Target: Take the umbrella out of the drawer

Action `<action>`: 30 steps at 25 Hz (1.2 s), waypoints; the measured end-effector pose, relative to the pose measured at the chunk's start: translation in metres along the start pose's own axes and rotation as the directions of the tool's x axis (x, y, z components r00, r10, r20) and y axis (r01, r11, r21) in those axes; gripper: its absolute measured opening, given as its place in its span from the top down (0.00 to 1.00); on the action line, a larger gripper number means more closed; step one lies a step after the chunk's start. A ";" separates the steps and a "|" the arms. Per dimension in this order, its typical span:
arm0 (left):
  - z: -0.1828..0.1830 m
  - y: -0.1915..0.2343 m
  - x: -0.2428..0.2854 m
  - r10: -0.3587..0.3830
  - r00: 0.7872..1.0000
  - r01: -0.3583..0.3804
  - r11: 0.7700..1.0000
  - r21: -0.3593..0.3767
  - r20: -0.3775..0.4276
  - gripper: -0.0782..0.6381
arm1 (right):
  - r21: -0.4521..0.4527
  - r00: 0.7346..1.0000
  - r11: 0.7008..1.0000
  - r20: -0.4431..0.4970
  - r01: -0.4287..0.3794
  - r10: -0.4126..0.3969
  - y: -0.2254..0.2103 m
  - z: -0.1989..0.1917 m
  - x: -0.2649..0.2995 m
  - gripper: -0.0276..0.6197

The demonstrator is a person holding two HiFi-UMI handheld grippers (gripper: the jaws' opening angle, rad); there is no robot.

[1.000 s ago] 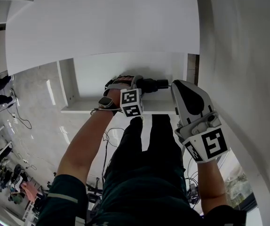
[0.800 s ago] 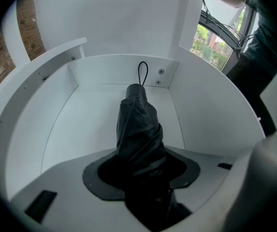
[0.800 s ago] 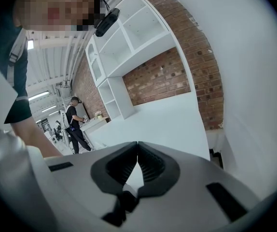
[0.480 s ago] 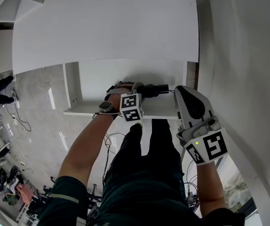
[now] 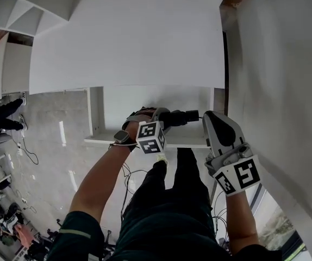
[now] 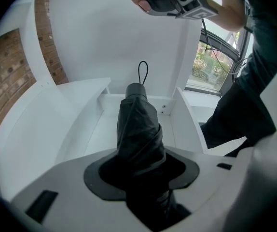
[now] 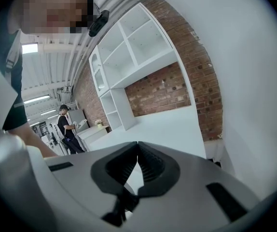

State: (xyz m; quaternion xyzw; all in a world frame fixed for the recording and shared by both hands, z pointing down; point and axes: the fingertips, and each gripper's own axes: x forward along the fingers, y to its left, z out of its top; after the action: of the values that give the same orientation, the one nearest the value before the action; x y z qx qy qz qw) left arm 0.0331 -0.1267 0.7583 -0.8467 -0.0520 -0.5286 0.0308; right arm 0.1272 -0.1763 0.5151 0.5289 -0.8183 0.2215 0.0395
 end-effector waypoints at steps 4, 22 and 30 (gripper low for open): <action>0.008 0.008 -0.026 0.026 0.999 -0.024 0.999 -0.045 0.043 0.61 | -0.017 1.000 1.000 0.023 0.013 -0.012 0.008 0.014 -0.004 0.95; 0.054 0.029 -0.173 0.257 0.923 -0.161 0.934 -0.319 0.286 0.61 | -0.091 0.993 0.995 0.113 0.048 -0.038 0.061 0.078 -0.038 0.95; 0.065 0.031 -0.224 0.357 0.856 -0.167 0.875 -0.454 0.374 0.61 | -0.121 0.988 0.991 0.147 0.060 -0.042 0.077 0.094 -0.047 0.95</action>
State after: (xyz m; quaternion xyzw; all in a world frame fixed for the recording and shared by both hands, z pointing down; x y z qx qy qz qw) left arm -0.0031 -0.1629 0.5292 -0.9315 0.1715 -0.3095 -0.0846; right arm 0.0957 -0.1477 0.3920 0.5607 -0.8175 0.1297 0.0190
